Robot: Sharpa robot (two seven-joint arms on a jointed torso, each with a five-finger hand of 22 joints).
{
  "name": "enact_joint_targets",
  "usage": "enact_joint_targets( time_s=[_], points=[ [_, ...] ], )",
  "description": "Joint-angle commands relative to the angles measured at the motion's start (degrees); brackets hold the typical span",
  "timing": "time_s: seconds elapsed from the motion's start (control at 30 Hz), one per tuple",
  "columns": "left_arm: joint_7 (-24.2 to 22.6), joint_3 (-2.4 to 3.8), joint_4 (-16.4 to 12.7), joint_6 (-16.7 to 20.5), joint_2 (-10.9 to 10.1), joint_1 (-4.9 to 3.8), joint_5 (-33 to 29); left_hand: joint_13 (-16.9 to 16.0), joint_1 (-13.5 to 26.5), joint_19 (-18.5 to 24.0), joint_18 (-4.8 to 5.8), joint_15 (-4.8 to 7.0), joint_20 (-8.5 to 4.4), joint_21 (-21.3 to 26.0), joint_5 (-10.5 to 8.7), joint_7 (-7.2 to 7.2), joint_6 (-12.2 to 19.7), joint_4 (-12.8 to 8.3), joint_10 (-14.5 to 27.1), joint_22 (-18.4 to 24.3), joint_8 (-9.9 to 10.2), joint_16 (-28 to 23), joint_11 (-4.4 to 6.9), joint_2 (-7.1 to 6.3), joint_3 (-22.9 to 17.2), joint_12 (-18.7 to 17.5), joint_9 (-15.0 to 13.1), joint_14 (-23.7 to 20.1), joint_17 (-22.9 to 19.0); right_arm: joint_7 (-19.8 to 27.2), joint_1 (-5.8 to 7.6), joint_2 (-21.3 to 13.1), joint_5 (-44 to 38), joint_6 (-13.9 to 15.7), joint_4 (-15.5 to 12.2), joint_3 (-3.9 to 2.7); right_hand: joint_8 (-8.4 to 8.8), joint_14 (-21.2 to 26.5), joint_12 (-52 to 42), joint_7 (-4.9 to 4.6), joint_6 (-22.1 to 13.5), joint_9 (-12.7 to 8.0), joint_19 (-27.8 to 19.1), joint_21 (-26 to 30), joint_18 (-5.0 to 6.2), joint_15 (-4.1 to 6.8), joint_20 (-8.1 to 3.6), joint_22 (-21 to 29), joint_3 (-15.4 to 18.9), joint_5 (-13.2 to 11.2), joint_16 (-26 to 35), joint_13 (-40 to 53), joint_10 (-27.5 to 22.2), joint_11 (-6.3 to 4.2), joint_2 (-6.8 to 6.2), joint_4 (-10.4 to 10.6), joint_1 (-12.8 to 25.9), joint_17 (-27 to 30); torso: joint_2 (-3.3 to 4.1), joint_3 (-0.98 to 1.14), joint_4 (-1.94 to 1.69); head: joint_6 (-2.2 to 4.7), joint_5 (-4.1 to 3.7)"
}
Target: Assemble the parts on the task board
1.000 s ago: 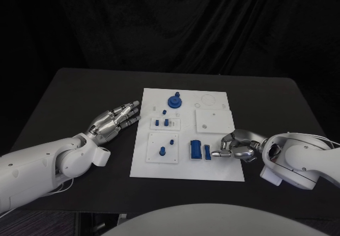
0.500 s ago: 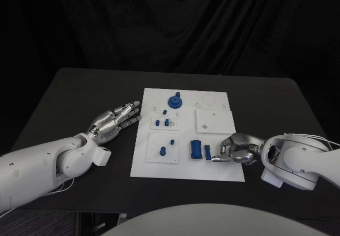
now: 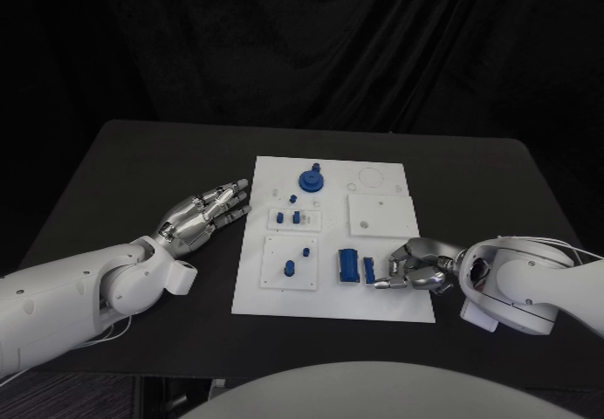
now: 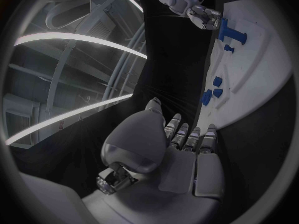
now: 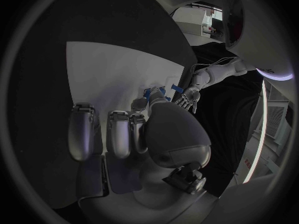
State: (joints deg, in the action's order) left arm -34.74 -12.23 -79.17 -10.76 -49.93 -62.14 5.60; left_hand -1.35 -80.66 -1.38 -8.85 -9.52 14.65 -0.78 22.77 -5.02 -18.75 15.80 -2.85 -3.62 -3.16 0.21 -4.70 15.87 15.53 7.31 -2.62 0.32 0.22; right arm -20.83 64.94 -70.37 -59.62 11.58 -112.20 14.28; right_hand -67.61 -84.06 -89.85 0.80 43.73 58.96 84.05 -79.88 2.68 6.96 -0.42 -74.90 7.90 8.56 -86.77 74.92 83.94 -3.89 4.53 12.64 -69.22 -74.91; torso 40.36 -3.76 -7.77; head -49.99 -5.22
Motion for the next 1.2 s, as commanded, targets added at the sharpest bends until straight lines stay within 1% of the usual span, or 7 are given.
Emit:
enact_joint_targets(
  time_s=[0.03, 0.33, 0.57, 0.73, 0.77, 0.97, 1.2],
  points=[
    [-0.7, 0.04, -0.2, -0.5, 0.1, 0.11, -0.2, -0.1, -0.5, 0.1, -0.38, -0.37, 0.33, -0.2, 0.31, -0.31, -0.2, 0.0, 0.0, 0.1, -0.3, 0.0, -0.23, -0.06, -0.4, 0.3, -0.1, 0.1, -0.1, -1.3, -0.17, 0.3, -0.4, -0.6, 0.2, 0.01, -0.11, -4.4, -0.1, -0.02, 0.5, 0.0, 1.8, -0.2, -0.19, 0.47, -0.46, -11.8, 0.1, 0.4, -0.3, 15.1, 6.1, -0.5, 0.38, 0.3, 0.3, -6.4, 0.0, 0.02, 0.0, -0.01, -0.1],
    [-0.6, 0.04, -0.1, -0.5, 0.1, 0.11, -0.2, -0.1, -0.5, 0.1, -0.37, -0.36, 0.31, -0.2, 0.32, -0.33, -0.2, 0.0, 0.0, 0.1, -0.3, 0.0, -0.26, -0.09, -0.5, 0.3, -0.1, 0.1, 0.0, -1.7, -0.19, 1.2, -0.4, -1.1, 1.1, 0.0, -0.07, -4.3, -0.1, 0.07, 0.9, 0.4, 1.8, -0.2, -0.18, 0.52, -0.5, -11.8, 0.2, 0.6, -0.2, 15.1, 6.1, -0.57, 1.41, 1.1, 0.7, -6.3, 0.0, -0.03, -0.01, -0.01, -0.07],
    [-0.5, 0.04, -0.1, -0.6, 0.2, 0.11, -0.2, -0.1, -0.5, 0.1, -0.37, -0.36, 0.31, -0.2, 0.32, -0.33, -0.2, 0.0, 0.0, 0.1, -0.3, 0.0, -0.26, -0.09, -0.5, 0.3, -0.1, 0.1, 0.0, -2.4, -0.19, 2.1, -0.4, -2.3, 2.0, -0.01, 0.01, -4.3, -0.1, 0.18, 1.1, 0.7, 1.8, -0.1, -0.16, 0.59, -0.56, -11.8, -0.1, 0.6, -0.2, 15.1, 6.1, -0.67, 2.62, 1.3, 0.2, -6.2, -0.02, -0.03, 0.01, -0.01, -0.03],
    [-0.5, 0.04, -0.1, -0.6, 0.2, 0.11, -0.2, -0.1, -0.5, 0.1, -0.37, -0.35, 0.3, -0.2, 0.34, -0.34, -0.2, 0.0, 0.0, 0.1, -0.3, 0.0, -0.31, -0.1, -0.5, 0.4, -0.1, 0.1, -0.1, -3.1, -0.19, 2.6, -0.4, -4.0, 2.4, -0.01, 0.49, -4.3, -0.1, 0.28, 0.9, 0.9, 1.7, -0.1, -0.14, 0.69, -0.67, -11.7, -0.6, 2.3, -0.2, 15.1, 6.1, -0.77, 3.25, 0.2, -2.0, -6.1, -0.01, 0.0, -0.01, -0.01, -0.05],
    [-0.5, 0.04, -0.1, -0.6, 0.3, 0.11, -0.2, -0.1, -0.5, 0.1, -0.37, -0.34, 0.3, -0.2, 0.35, -0.34, -0.2, 0.0, 0.0, 0.1, -0.3, 0.0, -0.31, -0.1, -0.5, 0.4, -0.1, 0.1, -0.1, -3.2, -0.19, 2.7, -0.4, -4.3, 2.4, -0.01, 0.68, -4.3, -0.1, 0.3, 0.9, 1.0, 1.7, 0.0, -0.14, 0.72, -0.7, -11.7, -0.8, 3.3, -0.2, 15.1, 6.1, -0.8, 3.28, -0.2, -2.7, -6.2, -0.02, 0.0, -0.02, -0.01, -0.03],
    [-0.5, 0.04, -0.1, -0.7, 0.3, 0.12, -0.2, -0.1, -0.5, 0.1, -0.37, -0.34, 0.3, -0.2, 0.35, -0.34, -0.2, 0.0, 0.0, 0.1, -0.3, 0.0, -0.31, -0.1, -0.5, 0.4, -0.1, 0.1, -0.1, -3.7, -0.21, 3.2, -0.4, -5.6, 2.7, -0.02, 1.14, -4.3, -0.1, 0.32, 0.6, 1.0, 1.7, 0.0, -0.13, 0.75, -0.73, -11.7, -1.0, 3.9, -0.1, 15.1, 6.1, -0.82, 2.96, -1.4, -4.4, -6.0, -0.02, 0.01, 0.02, -0.01, 0.07],
    [-0.8, 0.04, -0.1, -0.7, 0.3, 0.13, -0.2, -0.1, -0.6, 0.1, -0.37, -0.33, 0.29, -0.1, 0.38, -0.37, -0.2, 0.0, 0.0, 0.2, -0.3, 0.0, -0.34, -0.09, -0.5, 0.3, -0.1, 0.1, -0.1, -3.4, -0.23, 3.4, -0.4, -6.2, 2.7, -0.02, 1.69, -4.3, -0.1, 0.12, 0.3, 1.1, 1.6, 0.2, -0.08, 0.66, -0.68, -11.6, -0.3, 1.8, 0.0, 15.1, 6.1, -0.68, 1.41, -2.9, -5.9, -5.9, -0.03, 0.01, 0.01, -0.01, 0.22]
  ],
)
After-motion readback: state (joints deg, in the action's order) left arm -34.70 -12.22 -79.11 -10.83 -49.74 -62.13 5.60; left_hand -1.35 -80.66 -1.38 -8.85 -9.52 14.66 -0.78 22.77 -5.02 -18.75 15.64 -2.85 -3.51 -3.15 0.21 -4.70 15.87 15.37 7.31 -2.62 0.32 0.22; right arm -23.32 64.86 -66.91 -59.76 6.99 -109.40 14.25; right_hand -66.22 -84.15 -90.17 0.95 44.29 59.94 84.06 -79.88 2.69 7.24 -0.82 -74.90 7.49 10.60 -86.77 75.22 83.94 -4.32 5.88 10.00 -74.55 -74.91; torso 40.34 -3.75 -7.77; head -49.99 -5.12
